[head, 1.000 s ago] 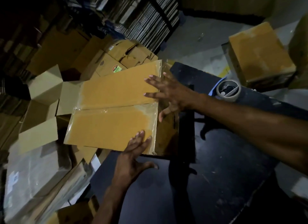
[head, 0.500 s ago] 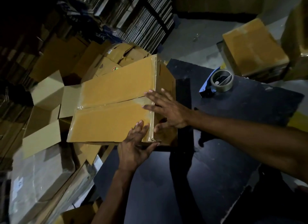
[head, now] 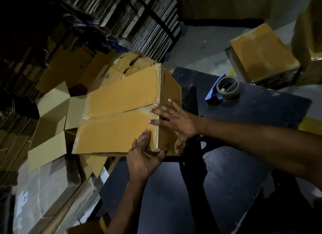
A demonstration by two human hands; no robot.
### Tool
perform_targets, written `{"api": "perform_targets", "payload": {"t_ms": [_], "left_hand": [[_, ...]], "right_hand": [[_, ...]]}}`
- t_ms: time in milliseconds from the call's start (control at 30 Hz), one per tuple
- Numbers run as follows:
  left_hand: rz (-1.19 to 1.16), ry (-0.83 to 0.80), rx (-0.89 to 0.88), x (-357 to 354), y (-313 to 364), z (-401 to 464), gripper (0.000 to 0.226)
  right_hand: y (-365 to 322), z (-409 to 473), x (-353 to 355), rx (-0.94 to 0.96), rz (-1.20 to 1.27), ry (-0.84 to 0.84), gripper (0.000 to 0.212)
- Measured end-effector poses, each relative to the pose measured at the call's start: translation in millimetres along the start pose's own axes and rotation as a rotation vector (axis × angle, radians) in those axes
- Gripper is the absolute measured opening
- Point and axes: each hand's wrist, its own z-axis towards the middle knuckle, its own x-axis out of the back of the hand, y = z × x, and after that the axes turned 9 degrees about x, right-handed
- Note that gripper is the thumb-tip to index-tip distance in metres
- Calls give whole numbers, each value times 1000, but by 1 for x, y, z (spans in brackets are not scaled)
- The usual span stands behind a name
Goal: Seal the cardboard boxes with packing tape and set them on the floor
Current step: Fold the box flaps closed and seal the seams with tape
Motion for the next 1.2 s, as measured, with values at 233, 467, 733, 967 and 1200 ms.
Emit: {"api": "perform_targets", "payload": {"t_ms": [233,467,733,967,1200], "left_hand": [[-120,25,216,-9,17,-5,81],[-155,169,-15,-36,2,-17,62],[-135,342,-2,-53,4,-13,47],[-107,176,95,-40,4,-9,73],[21,271,14,-54,1,-12,50]], "right_hand": [[-17,4,-6,-95,88,75,128],[-19,3,-12,-97,161,200,100],[-19,4,-4,-151,220,145,94],[-22,6,-1,-167,265,159,85],[-26,6,5,-139,282,171,91]]}}
